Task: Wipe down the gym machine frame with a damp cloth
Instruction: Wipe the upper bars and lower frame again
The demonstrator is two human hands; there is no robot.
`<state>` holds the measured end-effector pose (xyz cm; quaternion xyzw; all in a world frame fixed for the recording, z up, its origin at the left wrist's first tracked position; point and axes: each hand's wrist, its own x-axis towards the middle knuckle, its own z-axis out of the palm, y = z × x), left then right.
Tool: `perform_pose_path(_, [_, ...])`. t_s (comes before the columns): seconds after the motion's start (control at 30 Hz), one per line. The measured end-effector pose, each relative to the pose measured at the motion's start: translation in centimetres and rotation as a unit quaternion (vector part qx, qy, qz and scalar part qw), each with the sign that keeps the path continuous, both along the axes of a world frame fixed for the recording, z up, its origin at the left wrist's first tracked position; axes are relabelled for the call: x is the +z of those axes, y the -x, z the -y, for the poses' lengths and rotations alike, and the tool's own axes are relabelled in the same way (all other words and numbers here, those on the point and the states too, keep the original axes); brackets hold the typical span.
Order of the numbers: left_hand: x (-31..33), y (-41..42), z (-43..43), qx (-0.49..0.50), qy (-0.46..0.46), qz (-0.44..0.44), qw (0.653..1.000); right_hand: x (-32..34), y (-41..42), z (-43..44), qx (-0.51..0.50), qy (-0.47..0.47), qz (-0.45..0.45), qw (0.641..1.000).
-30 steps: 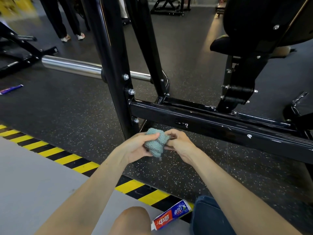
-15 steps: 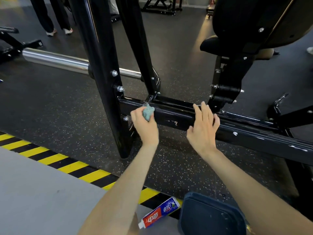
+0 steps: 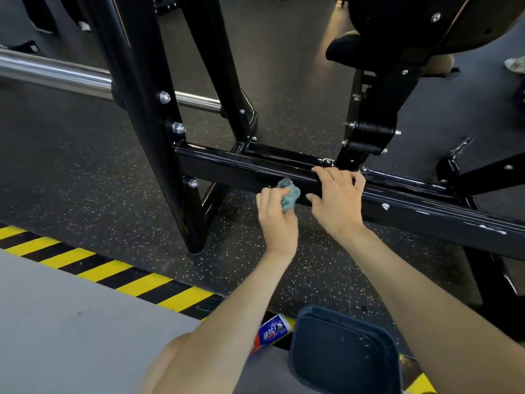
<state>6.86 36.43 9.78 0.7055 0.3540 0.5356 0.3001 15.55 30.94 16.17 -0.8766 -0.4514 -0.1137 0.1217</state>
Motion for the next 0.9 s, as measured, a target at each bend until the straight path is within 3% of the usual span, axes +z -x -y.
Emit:
perform_pose_path(0.1, [-0.6,1.4,-4.0,0.1,0.112,0.06,0.987,0.2,-0.1,0.0,0.007,0.02,-0.001,1.0])
perform_pose_path(0.17, [-0.1,1.0,-3.4,0.133,0.129,0.069,0.98,0.0,-0.1,0.0,0.004,0.016,-0.003,1.0])
perform_pose_path(0.3, [-0.6,-0.2,0.6,-0.002,0.028,-0.016,0.999,-0.2,-0.2,0.0,0.004,0.015,0.01,1.0])
perform_pose_path(0.43, [-0.8,1.6,-4.4,0.117,0.181,0.091,0.972,-0.3,-0.1,-0.1,0.003,0.019,0.009,1.0])
perform_pose_path(0.5, [0.1,1.2,-3.3,0.123,0.156,0.061,0.978,-0.4,-0.1,-0.1,0.001,0.021,0.016,1.0])
perform_pose_path(0.6, [0.2,0.0,0.3,0.03,0.045,-0.005,0.999,-0.3,0.0,-0.1,-0.001,0.023,0.019,1.0])
perform_pose_path(0.67, [0.0,0.5,-0.5,0.02,0.078,0.004,0.997,-0.4,0.1,0.0,-0.006,0.02,0.013,1.0])
perform_pose_path(0.77, [0.9,1.7,-3.6,0.123,0.2,0.106,0.966,-0.4,0.2,-0.1,-0.005,0.019,0.011,1.0])
perform_pose_path(0.83, [1.7,1.0,-2.5,0.125,0.181,0.09,0.971,-0.4,0.3,-0.1,-0.005,0.02,0.012,1.0])
perform_pose_path(0.9, [1.6,-0.2,0.0,0.061,0.124,0.039,0.99,-0.2,0.3,-0.1,-0.006,0.025,0.018,1.0])
